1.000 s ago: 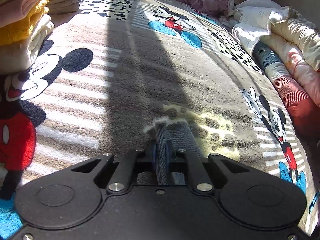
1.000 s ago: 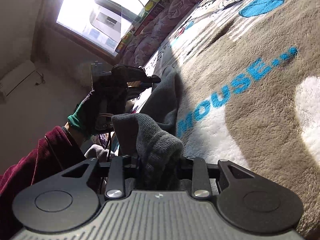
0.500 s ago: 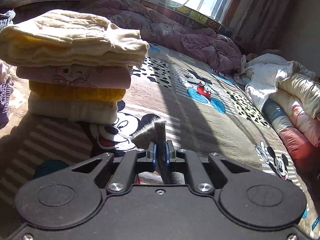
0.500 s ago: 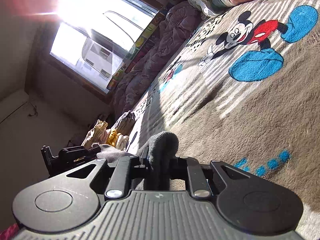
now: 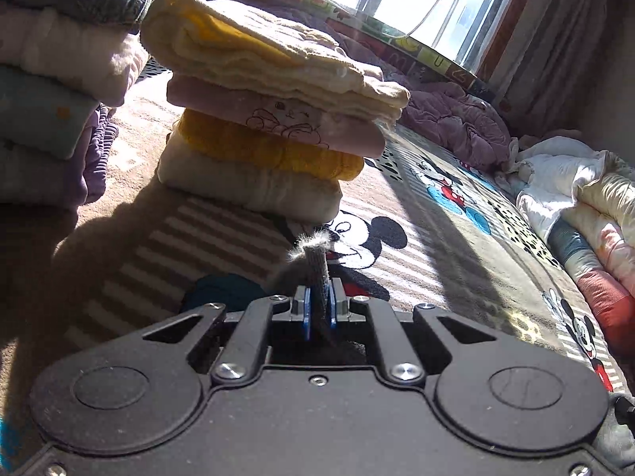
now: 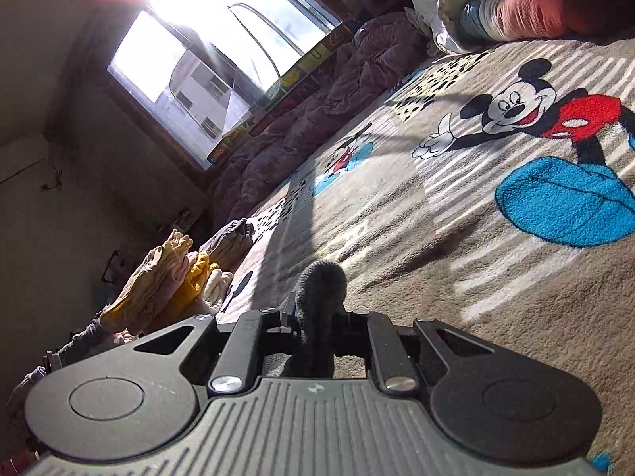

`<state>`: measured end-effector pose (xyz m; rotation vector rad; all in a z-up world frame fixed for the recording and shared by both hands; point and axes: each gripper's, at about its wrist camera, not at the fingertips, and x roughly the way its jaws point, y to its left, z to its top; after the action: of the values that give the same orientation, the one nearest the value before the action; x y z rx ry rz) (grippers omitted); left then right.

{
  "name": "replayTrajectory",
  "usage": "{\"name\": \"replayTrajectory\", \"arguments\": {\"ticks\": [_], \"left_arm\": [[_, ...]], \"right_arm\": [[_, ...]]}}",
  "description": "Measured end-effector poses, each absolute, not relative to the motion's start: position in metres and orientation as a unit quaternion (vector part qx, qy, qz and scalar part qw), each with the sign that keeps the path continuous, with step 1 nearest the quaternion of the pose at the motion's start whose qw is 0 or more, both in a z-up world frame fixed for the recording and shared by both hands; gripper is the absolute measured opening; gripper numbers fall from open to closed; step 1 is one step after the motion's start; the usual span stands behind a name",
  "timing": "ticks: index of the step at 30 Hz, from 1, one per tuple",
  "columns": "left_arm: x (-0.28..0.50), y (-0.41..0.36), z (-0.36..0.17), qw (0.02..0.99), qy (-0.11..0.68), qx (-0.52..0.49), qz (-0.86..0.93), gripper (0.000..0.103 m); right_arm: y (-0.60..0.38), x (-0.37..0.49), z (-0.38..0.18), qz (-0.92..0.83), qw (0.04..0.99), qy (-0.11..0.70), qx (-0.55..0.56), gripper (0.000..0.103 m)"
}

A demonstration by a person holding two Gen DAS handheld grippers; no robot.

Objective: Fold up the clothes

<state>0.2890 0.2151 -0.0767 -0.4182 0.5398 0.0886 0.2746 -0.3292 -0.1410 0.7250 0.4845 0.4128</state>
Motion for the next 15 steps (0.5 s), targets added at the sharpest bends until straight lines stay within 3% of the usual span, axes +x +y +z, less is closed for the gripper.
{"name": "replayTrajectory", "arguments": {"ticks": [1, 3, 5, 7, 9, 10, 12, 15], "left_arm": [[0.29, 0.215, -0.076, 0.943, 0.26, -0.203, 0.047, 0.008], [0.304, 0.214, -0.09, 0.926, 0.326, -0.168, 0.09, 0.025], [0.305, 0.217, -0.096, 0.917, 0.351, -0.156, 0.103, 0.028], [0.295, 0.22, -0.096, 0.916, 0.354, -0.158, 0.107, 0.03], [0.272, 0.223, -0.089, 0.919, 0.338, -0.172, 0.108, 0.031], [0.261, 0.225, -0.085, 0.92, 0.33, -0.179, 0.109, 0.033], [0.238, 0.228, -0.077, 0.923, 0.314, -0.193, 0.11, 0.046], [0.205, 0.233, -0.066, 0.926, 0.29, -0.213, 0.113, 0.047]], "right_arm": [[-0.33, 0.279, -0.141, 0.196, 0.887, 0.231, 0.348, 0.015], [-0.33, 0.291, -0.144, 0.185, 0.889, 0.236, 0.346, 0.015], [-0.329, 0.305, -0.154, 0.168, 0.885, 0.263, 0.347, 0.019], [-0.33, 0.315, -0.166, 0.151, 0.874, 0.296, 0.355, 0.031], [-0.335, 0.315, -0.172, 0.146, 0.864, 0.303, 0.375, 0.033], [-0.339, 0.311, -0.17, 0.148, 0.862, 0.296, 0.384, 0.044], [-0.349, 0.303, -0.167, 0.148, 0.861, 0.28, 0.398, 0.06], [-0.365, 0.287, -0.169, 0.143, 0.85, 0.27, 0.43, 0.061]]}}
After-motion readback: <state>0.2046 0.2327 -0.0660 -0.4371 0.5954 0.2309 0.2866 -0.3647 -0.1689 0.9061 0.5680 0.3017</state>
